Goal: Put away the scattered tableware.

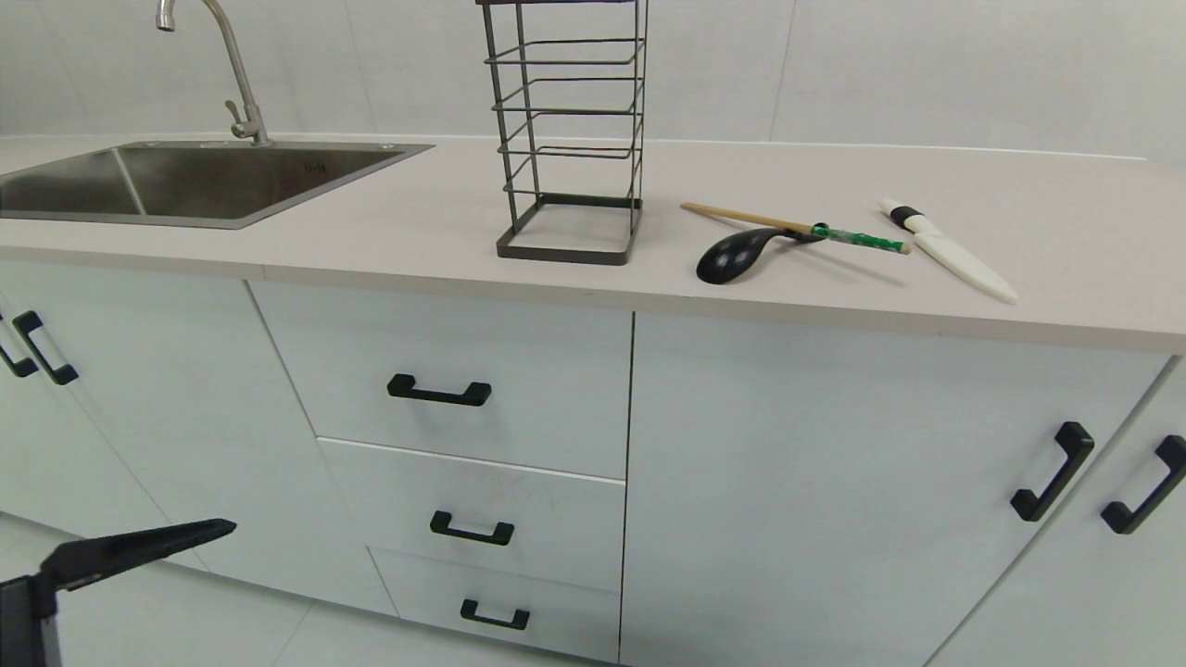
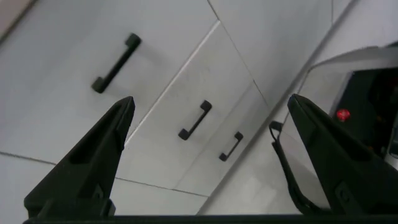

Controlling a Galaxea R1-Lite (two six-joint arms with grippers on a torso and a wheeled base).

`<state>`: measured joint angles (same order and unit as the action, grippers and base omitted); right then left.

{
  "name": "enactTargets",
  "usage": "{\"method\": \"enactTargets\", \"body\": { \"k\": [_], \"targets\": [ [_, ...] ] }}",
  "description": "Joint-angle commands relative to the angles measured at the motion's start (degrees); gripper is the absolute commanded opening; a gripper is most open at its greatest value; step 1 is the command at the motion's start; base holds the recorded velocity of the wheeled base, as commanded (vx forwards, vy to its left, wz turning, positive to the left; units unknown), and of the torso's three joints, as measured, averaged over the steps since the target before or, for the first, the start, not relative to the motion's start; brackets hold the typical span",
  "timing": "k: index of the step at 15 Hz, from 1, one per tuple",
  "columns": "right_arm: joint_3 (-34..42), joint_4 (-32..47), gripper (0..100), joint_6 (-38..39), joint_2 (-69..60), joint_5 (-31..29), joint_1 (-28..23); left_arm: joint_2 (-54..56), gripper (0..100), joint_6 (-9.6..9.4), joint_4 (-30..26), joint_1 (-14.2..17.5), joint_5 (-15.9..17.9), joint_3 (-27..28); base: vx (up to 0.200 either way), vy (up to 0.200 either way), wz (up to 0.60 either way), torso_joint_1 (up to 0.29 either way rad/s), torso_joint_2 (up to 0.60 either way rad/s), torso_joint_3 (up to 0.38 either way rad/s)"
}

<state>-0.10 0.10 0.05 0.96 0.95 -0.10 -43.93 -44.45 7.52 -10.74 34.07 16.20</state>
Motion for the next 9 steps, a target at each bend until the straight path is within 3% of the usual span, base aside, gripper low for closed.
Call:
{"method": "enactTargets", "body": {
  "k": [1,5,9],
  "targets": [
    [0.01,-0.01,0,0.04,0.09,0.02,0.01,-6.69,100,-1.52,-0.93,-5.34,-2.52,-0.73,0.0,0.0,0.0,0.0,0.0,0.0],
    [0.01,0.08,0,0.04,0.09,0.02,0.01,-14.95,100,-1.87,-0.4,-12.64,-6.48,-0.91,0.0,0.0,0.0,0.0,0.0,0.0],
    [0.01,0.08,0,0.04,0.09,0.02,0.01,-22.51,100,-2.31,-0.31,-16.95,-11.57,-1.26,0.0,0.0,0.0,0.0,0.0,0.0]
  ]
}}
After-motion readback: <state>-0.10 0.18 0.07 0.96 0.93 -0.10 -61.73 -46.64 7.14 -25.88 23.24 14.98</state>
